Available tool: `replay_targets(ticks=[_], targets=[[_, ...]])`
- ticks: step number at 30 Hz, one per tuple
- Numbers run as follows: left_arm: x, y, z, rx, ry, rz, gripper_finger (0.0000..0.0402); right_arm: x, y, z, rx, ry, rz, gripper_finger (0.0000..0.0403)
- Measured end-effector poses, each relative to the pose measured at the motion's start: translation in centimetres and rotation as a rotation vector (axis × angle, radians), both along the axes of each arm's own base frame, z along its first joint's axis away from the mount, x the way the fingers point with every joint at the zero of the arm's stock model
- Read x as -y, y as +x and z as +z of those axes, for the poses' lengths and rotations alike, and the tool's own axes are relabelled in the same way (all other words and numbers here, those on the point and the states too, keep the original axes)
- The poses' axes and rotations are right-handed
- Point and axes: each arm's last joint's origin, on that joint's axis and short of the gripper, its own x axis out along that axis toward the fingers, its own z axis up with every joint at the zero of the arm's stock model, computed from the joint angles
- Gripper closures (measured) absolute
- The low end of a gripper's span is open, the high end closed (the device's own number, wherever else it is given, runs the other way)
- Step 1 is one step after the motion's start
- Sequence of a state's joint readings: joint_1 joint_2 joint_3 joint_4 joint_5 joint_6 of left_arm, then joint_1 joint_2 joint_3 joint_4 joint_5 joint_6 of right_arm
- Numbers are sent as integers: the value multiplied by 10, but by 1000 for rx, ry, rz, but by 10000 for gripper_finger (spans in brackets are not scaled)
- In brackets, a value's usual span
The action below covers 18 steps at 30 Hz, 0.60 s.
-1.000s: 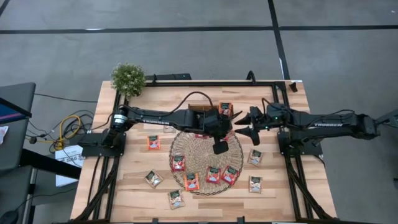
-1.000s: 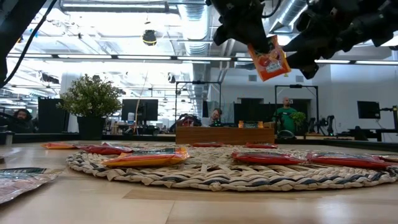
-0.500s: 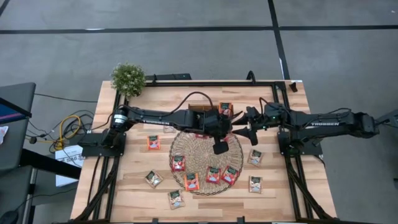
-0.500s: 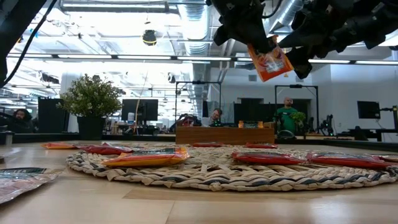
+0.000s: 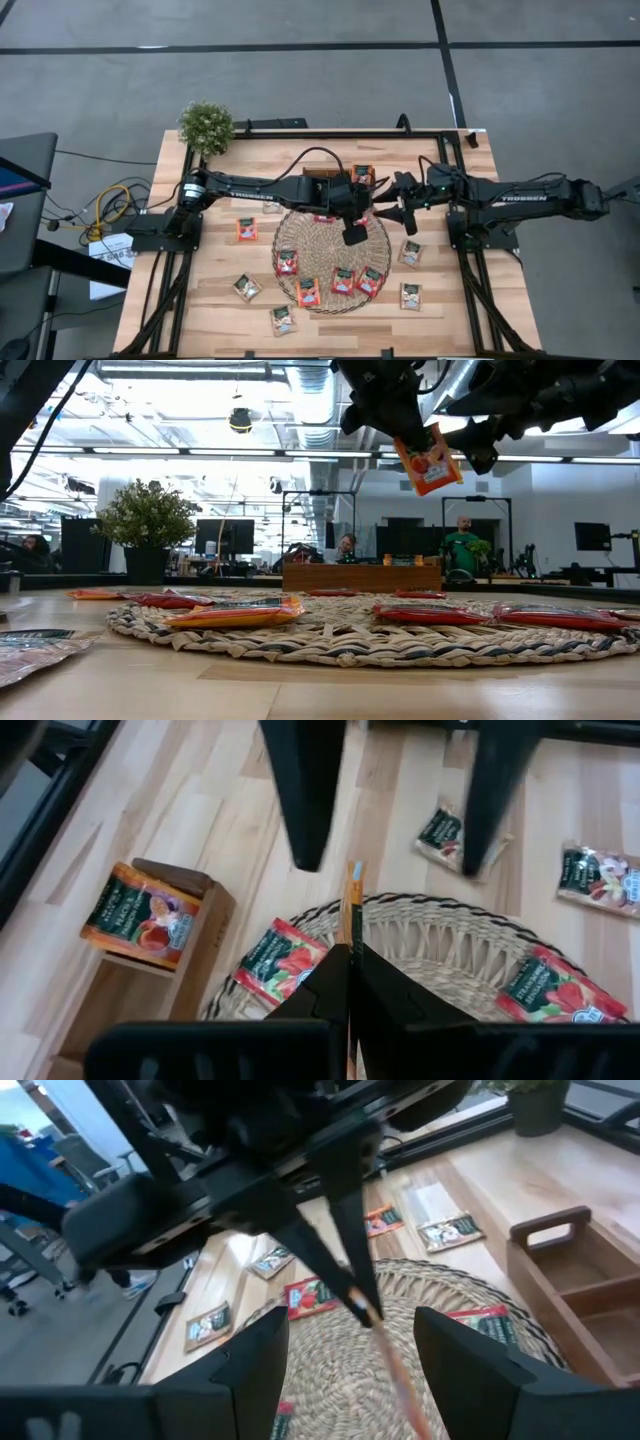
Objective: Pick & Place Tea
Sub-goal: Put the orange tea bag into the right section of the wooden organizer
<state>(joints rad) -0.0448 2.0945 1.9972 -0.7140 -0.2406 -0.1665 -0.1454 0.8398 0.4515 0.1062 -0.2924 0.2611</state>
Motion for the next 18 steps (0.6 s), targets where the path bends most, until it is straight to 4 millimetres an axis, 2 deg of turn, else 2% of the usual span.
replay_targets(ticks=[18], targets=[[2, 4, 4, 60, -46, -44, 401, -1, 0, -1, -8, -1, 1, 205]])
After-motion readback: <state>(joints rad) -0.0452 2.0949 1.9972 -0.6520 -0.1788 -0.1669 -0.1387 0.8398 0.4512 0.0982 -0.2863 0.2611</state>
